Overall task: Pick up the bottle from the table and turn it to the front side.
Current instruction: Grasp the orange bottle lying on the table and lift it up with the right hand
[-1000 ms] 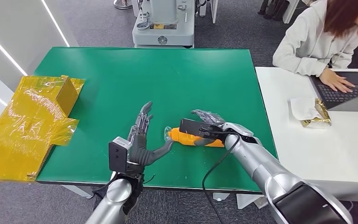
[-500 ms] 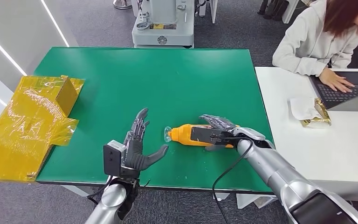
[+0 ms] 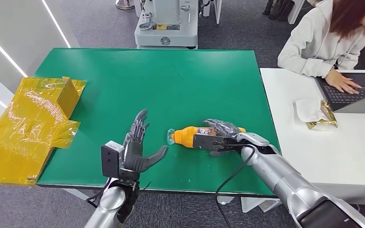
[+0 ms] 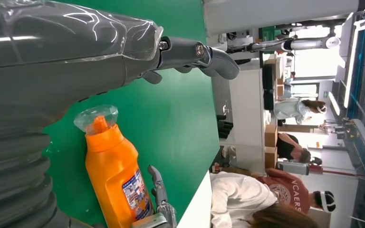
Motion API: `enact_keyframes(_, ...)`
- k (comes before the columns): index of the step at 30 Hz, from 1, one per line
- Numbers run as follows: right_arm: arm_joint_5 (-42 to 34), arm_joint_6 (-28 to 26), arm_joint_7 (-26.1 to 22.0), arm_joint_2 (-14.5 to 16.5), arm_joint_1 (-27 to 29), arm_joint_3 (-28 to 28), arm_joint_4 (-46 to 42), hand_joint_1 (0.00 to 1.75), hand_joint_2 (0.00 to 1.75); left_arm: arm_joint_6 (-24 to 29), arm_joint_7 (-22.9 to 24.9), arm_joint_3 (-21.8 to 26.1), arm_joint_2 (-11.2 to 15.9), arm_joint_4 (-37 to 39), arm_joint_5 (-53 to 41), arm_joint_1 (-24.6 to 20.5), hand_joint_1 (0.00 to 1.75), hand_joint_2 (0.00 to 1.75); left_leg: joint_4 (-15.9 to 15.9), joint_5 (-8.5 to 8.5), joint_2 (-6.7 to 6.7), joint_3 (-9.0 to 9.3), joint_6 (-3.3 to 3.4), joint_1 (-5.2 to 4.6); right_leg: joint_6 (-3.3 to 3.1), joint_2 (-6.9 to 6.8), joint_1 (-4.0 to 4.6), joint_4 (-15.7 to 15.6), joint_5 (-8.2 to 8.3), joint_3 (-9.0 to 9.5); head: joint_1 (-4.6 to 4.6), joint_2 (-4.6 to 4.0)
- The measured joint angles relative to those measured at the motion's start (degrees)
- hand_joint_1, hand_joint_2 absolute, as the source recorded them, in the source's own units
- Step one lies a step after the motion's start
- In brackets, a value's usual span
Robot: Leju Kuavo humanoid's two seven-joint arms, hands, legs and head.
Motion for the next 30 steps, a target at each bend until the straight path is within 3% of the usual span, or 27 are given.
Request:
enact_keyframes(21,1.4,-0.9,1.0,-2.7,1.4,1.3,-3.0,0.0,1.75,-0.6,0.1,0.0,0.0,-0.8,-0.1,1.3,0.0,1.75,0.0,0.0,-0.01,0.01,0.0,0.0,0.0,-0.01,0.0,0.0,0.01,0.02,0.0,0.0)
enact_keyframes(30,4.3,-1.8,4.2,-3.4,1.5,1.4,-3.3,0.0,1.75,-1.5,0.8,0.1,-0.1,-0.8,0.0,1.3,0.0,1.75,0.0,0.0,-0.02,0.01,0.01,-0.01,0.01,-0.02,0.0,0.0,0.01,0.03,-0.01,0.0)
